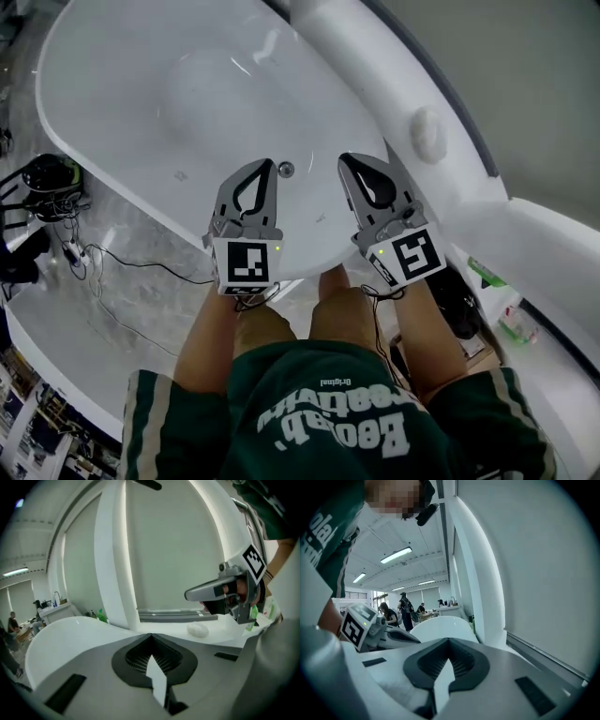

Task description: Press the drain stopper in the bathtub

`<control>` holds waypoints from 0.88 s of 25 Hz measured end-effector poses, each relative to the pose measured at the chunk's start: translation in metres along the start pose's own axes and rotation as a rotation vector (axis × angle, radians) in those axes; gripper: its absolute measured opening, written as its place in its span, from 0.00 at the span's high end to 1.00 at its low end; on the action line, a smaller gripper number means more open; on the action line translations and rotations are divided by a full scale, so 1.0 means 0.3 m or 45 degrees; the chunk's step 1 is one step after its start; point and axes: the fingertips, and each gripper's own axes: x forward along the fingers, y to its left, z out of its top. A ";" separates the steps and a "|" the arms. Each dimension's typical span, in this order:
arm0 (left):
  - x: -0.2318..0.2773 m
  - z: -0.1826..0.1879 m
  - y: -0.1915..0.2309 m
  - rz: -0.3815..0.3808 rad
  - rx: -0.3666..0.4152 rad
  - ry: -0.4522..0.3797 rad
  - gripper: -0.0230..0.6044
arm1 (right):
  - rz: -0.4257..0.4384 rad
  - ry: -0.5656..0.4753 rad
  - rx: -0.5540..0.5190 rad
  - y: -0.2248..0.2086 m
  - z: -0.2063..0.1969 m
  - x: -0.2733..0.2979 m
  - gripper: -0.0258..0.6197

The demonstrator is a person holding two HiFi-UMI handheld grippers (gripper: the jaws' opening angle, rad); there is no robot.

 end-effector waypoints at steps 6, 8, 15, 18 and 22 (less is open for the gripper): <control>-0.226 0.273 0.108 0.087 -0.140 -0.181 0.96 | -0.025 -0.025 -0.016 0.032 0.206 -0.067 0.94; -0.280 0.361 0.137 0.085 -0.129 -0.227 0.96 | -0.031 -0.043 -0.029 0.053 0.269 -0.084 0.94; -0.510 0.563 0.216 0.139 -0.117 -0.345 0.96 | 0.063 -0.106 -0.051 0.237 0.461 -0.130 0.94; -0.572 0.630 0.190 0.096 -0.153 -0.400 0.96 | 0.085 -0.158 -0.094 0.287 0.553 -0.151 0.94; -0.654 0.719 0.168 0.063 -0.152 -0.474 0.96 | 0.124 -0.200 -0.142 0.359 0.635 -0.163 0.94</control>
